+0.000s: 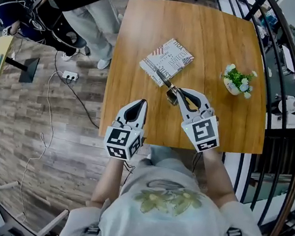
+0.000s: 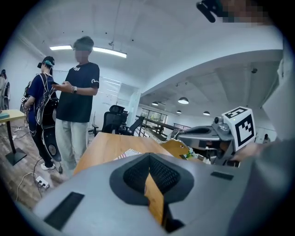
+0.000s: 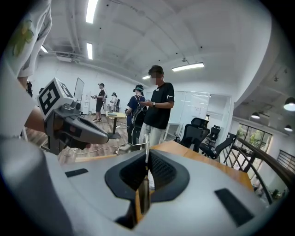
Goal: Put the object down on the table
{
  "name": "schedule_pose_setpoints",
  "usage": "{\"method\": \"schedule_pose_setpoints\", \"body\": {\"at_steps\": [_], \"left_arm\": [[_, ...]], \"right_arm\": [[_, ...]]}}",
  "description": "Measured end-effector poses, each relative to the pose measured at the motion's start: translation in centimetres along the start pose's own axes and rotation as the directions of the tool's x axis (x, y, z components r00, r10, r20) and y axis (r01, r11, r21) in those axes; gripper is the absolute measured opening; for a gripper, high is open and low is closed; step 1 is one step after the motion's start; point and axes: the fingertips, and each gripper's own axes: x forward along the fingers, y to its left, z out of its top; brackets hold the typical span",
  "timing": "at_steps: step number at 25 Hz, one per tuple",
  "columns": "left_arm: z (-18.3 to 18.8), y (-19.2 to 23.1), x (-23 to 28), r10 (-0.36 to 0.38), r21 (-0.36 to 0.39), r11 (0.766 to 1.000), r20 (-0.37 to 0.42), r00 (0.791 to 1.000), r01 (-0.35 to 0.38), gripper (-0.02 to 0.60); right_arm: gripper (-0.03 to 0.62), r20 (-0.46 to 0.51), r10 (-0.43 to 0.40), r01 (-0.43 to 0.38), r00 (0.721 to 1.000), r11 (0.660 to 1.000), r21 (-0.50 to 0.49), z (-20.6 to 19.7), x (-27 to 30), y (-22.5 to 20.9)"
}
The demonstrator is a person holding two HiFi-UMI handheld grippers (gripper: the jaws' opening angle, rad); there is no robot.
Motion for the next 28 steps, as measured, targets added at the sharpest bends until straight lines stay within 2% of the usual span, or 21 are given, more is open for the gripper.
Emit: {"method": "schedule_pose_setpoints", "body": {"at_steps": [16, 28], "left_arm": [[-2.2, 2.1, 1.8, 0.029, -0.033, 0.999, -0.058, 0.998, -0.031, 0.014], [-3.2, 3.9, 3.2, 0.044, -0.057, 0.997, -0.085, 0.995, -0.049, 0.014]], "right_arm": [[0.009, -0.113, 0.087, -0.083, 0.990, 0.996, 0.033, -5.6, 3.8, 1.1], [0.009, -0.202, 0.146, -0.139, 0.969, 0.989, 0.048, -9.4, 6.2, 2.3]]}}
